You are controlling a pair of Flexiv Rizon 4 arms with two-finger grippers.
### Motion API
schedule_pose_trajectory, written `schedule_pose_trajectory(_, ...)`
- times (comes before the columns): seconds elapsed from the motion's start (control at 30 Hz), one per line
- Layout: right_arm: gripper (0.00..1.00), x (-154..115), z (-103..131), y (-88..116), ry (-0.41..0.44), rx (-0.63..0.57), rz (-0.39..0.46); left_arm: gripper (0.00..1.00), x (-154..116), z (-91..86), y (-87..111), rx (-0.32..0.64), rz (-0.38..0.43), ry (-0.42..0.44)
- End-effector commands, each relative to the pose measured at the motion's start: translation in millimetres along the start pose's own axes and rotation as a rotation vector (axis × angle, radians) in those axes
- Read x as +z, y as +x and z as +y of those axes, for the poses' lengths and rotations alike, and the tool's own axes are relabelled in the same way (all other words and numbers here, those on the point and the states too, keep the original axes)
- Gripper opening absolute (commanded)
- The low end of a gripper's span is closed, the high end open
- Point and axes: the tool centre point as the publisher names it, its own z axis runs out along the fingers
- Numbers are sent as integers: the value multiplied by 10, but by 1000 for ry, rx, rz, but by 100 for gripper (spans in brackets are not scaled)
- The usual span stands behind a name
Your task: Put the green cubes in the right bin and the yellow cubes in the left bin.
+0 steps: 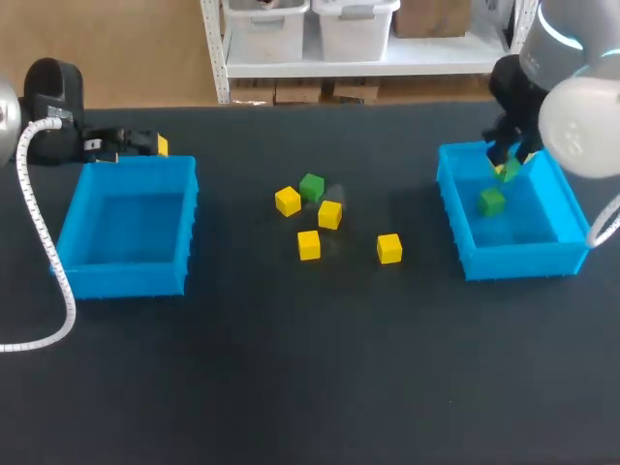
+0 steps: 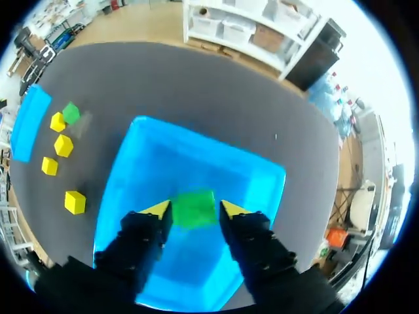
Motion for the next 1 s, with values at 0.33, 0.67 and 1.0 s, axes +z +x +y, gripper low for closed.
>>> schedule_pose_trajectory(0.33,100,-410,192,-606,6,-241,-98,100,-4,31,15,3,-7,14)
schedule_pose_trajectory(0.67,100,-484,849,-1107,-34,-454,-104,100,-4,31,15,3,-7,14)
schedule_pose_trajectory(1.0,100,-311,1407,-1373,-59,-621,-46,100,-4,31,15,3,-7,14)
